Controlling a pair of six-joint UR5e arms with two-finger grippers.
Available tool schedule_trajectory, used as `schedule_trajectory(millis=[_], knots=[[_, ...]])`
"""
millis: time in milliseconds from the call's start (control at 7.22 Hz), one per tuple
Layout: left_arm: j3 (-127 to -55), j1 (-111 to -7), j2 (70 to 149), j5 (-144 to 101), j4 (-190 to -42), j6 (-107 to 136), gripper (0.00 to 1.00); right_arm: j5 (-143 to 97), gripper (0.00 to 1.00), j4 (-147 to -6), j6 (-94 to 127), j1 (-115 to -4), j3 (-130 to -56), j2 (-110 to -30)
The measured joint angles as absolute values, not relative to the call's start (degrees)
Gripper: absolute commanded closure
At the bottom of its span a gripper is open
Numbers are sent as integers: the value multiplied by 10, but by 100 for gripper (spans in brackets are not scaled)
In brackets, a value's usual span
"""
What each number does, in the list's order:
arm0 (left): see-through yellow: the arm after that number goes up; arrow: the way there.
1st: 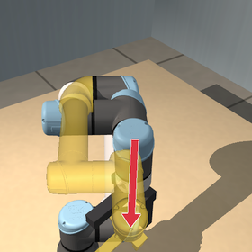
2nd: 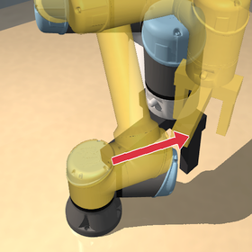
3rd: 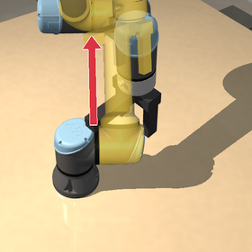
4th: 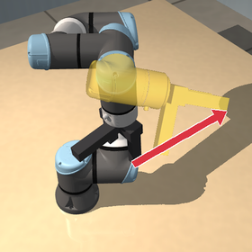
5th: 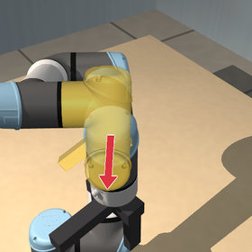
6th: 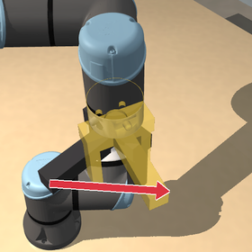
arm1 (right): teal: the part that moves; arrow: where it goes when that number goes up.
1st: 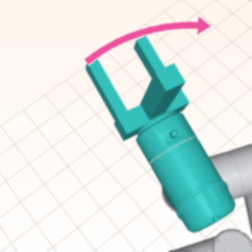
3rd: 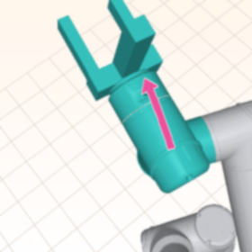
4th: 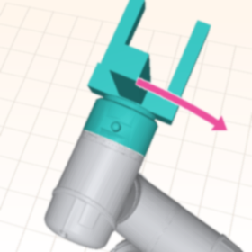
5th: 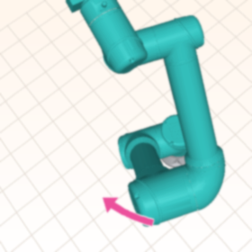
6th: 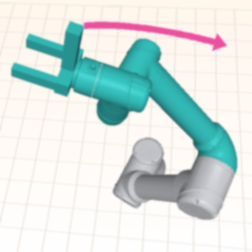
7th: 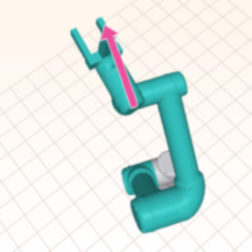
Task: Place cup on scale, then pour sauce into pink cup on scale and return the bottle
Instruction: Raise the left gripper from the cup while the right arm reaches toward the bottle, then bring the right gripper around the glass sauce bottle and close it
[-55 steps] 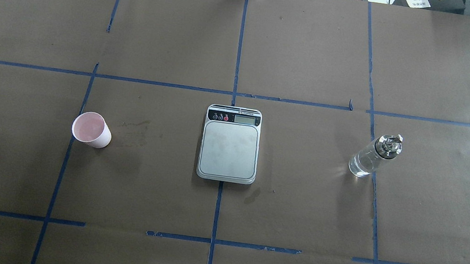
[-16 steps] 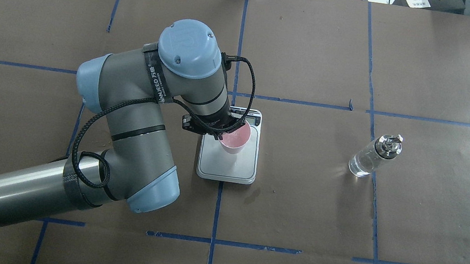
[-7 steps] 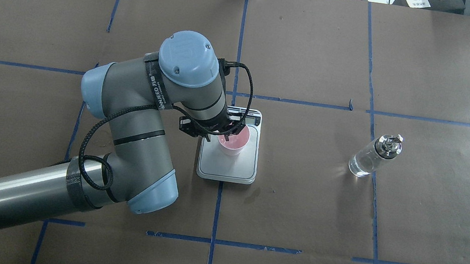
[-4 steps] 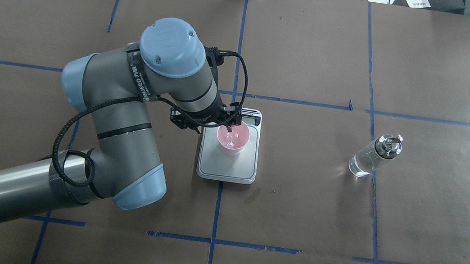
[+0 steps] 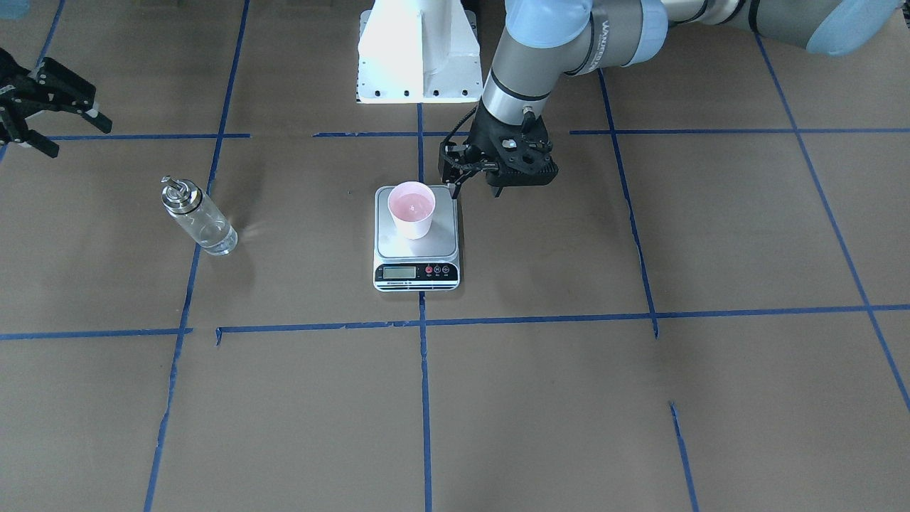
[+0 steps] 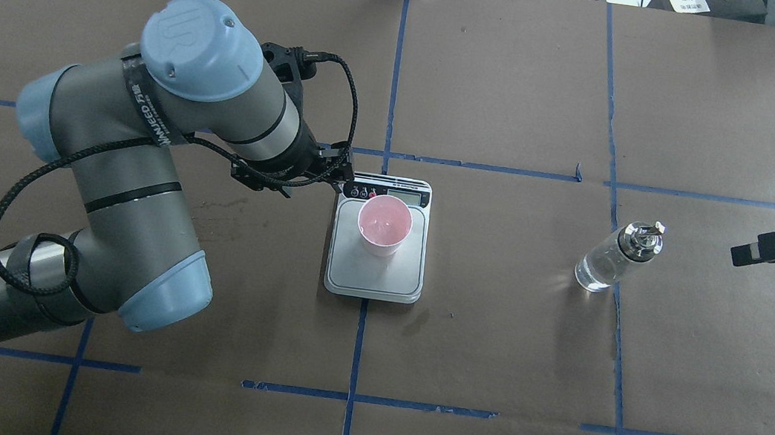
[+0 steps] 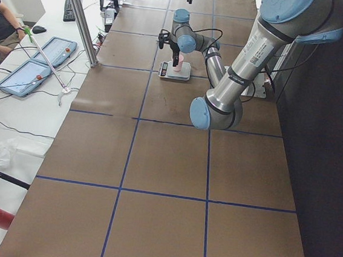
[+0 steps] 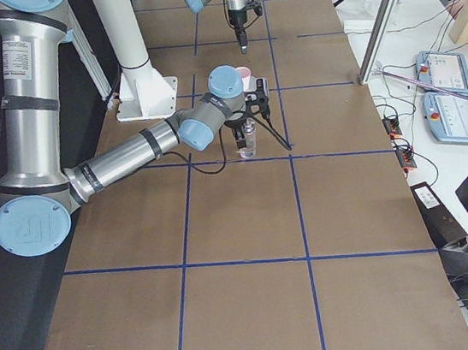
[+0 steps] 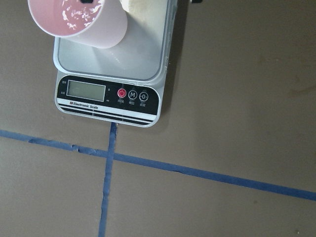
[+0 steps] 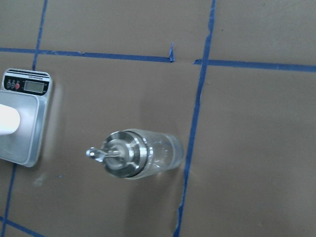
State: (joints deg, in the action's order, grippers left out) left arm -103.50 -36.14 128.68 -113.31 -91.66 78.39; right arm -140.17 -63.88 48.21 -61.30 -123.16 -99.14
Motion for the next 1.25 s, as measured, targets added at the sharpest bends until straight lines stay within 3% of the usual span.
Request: schedule_trajectory(millis=[416, 554, 693, 1247], knots=[[-1059, -439, 1234, -1152, -917, 684, 27, -1220, 2, -613, 650, -435, -1286, -1015], [-1064, -469, 1206, -1187, -917, 634, 24, -1107, 7, -612, 701, -346, -1290, -1017], [-1066, -493, 1181, -1220, -918, 586, 12, -998, 5, -613, 732, -280, -1287, -1017], [-1064, -517, 1156, -1236, -920, 533, 11, -706, 0, -573, 764, -192, -1218, -1002]])
